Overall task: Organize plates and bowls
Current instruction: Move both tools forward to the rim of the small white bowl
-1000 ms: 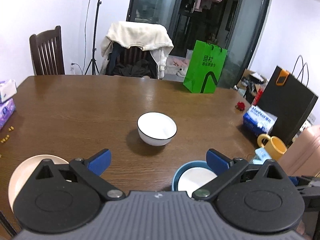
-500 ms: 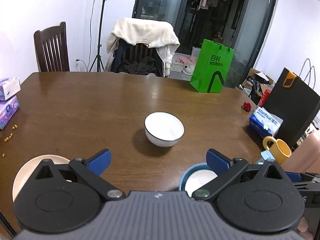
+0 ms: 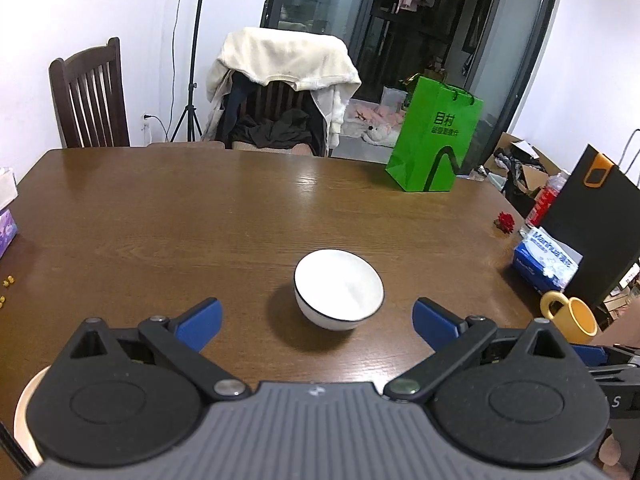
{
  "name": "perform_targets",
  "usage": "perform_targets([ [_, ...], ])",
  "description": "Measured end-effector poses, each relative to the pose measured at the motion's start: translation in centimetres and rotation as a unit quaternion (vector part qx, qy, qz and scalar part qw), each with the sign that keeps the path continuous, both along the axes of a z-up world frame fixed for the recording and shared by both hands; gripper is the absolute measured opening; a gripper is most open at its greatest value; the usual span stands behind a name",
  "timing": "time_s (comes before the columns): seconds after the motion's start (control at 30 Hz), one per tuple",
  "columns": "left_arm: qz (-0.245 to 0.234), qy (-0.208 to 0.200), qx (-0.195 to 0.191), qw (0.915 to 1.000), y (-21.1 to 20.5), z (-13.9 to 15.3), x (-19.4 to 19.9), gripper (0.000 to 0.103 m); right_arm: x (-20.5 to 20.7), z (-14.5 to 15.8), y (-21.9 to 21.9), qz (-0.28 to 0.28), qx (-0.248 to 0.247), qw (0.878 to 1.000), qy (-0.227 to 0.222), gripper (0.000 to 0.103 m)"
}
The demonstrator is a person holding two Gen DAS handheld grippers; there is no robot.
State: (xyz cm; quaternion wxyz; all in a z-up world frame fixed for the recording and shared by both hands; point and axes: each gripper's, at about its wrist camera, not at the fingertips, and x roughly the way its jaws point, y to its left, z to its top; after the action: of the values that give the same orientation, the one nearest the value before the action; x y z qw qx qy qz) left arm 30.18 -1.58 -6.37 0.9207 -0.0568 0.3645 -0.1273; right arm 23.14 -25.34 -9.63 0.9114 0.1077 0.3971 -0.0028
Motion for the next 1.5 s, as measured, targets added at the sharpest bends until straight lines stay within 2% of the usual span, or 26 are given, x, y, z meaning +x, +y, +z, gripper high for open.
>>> perform_targets([
  [0.43,-0.005,0.018,0.007,0.9998,-0.7,-1.3,4.9,0.103,4.5,-1.0,0.1,0.008,0.004,0.999,0.033,0.099],
  [0.83,0.007,0.038,0.028,0.9989,-1.1,-3.1,9.0,0.103,9.2,-1.6,1.7,0.012,-0.020,0.999,0.043,0.098],
  [1.2,0.029,0.073,0.036,0.9962,-0.3,-5.3,13.9,0.103,14.8,-3.0,3.5,0.023,-0.027,0.996,0.076,0.079],
  [1.43,0.023,0.097,0.047,0.9939,-0.8,-7.2,16.3,0.101,17.9,-4.6,3.9,0.022,-0.027,0.995,0.098,0.078],
  [1.5,0.018,0.103,0.050,0.9933,-1.0,-7.7,16.7,0.100,18.6,-5.2,3.8,0.016,-0.023,0.994,0.109,0.072],
])
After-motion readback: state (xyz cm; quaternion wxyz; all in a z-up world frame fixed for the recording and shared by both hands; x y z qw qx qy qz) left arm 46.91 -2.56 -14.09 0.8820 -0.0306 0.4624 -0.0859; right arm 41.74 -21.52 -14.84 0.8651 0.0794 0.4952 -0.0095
